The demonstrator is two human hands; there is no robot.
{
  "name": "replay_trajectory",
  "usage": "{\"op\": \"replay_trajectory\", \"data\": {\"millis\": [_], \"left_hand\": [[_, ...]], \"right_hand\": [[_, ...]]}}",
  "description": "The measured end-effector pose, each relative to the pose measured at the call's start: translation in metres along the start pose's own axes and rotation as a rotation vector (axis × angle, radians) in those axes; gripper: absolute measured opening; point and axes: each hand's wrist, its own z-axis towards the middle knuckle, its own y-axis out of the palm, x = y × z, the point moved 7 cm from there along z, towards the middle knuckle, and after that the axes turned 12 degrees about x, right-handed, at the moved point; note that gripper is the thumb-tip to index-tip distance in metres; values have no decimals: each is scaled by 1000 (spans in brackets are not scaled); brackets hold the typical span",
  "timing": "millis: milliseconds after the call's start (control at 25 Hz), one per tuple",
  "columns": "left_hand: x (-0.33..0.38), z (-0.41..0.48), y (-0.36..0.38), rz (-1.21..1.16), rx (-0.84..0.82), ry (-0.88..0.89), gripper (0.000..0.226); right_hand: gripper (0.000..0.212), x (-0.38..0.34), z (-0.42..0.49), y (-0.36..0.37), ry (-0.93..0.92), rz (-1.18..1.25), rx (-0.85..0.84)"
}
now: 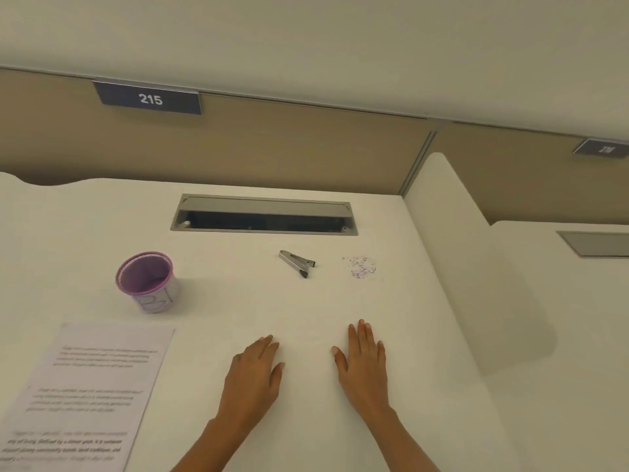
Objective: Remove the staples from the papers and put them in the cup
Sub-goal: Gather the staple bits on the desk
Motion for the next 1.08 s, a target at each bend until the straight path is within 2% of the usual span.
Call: {"op": "replay_trajectory", "data": {"millis": [120, 240, 520, 760, 1000, 1080], "left_hand": [[38, 23, 43, 103, -134, 34, 66], [67, 51, 74, 175, -173, 57, 82], [107, 112, 108, 239, -172, 109, 82], [113, 154, 121, 276, -81, 90, 78], [115, 174, 128, 319, -75, 147, 78], [115, 179, 129, 328, -60, 159, 80]], "right_hand": [[102, 49, 33, -7, 52, -73, 15], [103, 82, 65, -10, 111, -81, 51], [95, 94, 122, 5, 121, -84, 65], [83, 72, 147, 19, 7, -93, 87], [68, 63, 164, 27, -143, -113, 95], [70, 70, 170, 25, -116, -119, 106]]}}
